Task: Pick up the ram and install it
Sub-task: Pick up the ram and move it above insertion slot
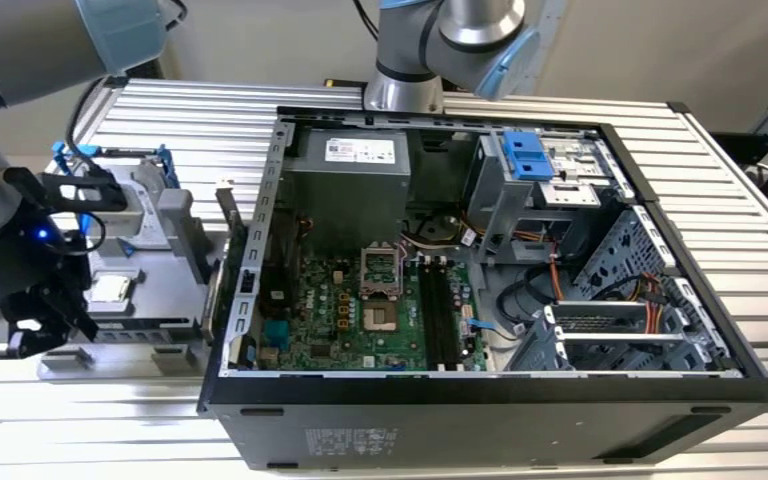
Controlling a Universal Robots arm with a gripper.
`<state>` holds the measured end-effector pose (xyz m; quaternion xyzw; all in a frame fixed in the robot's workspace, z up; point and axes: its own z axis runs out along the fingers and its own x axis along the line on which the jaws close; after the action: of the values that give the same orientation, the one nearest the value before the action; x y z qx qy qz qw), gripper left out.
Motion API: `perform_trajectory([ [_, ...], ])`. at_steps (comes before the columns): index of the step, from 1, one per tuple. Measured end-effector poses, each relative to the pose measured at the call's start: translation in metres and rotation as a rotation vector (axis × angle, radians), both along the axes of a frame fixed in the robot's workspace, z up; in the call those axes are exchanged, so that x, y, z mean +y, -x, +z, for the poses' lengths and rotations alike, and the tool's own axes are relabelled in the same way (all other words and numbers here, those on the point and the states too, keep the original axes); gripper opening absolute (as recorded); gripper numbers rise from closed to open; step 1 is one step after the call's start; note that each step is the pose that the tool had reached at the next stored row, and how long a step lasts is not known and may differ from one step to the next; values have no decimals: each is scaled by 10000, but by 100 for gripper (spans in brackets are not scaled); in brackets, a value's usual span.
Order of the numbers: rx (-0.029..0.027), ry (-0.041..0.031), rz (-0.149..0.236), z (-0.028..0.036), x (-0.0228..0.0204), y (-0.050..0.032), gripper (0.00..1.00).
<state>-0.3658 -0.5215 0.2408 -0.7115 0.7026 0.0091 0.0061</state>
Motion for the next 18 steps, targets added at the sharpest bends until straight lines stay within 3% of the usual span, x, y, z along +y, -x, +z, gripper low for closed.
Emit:
perform_trajectory([
  [18, 0, 0, 0, 198, 0, 0, 0],
])
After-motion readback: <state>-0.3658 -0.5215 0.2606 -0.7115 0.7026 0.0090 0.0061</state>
